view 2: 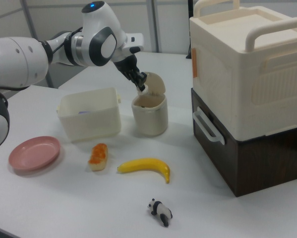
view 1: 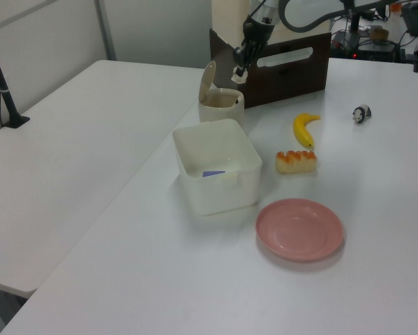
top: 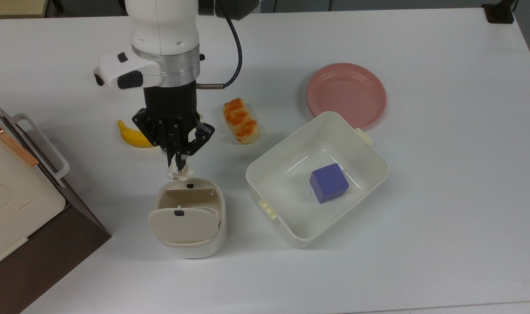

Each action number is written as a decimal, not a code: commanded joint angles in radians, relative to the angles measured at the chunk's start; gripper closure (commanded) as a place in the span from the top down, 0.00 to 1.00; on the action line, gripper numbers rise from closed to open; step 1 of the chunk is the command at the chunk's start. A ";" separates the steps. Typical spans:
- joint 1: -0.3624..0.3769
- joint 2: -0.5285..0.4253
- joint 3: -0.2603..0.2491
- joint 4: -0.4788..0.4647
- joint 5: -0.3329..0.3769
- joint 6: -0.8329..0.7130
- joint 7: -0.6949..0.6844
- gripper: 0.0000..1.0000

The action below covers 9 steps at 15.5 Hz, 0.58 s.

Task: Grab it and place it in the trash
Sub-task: 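Lift the ring and carry it over the white trash bin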

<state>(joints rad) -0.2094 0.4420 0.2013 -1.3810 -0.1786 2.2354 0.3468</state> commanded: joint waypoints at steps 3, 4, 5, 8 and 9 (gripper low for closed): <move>0.033 0.098 -0.008 0.082 -0.028 0.047 0.060 0.12; 0.045 0.116 -0.014 0.100 -0.039 0.047 0.064 0.12; 0.054 0.135 -0.020 0.115 -0.048 0.047 0.075 0.12; 0.084 0.167 -0.040 0.138 -0.076 0.047 0.098 0.12; 0.085 0.176 -0.042 0.148 -0.079 0.046 0.103 0.14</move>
<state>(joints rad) -0.1607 0.5764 0.1938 -1.2885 -0.2326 2.2700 0.4052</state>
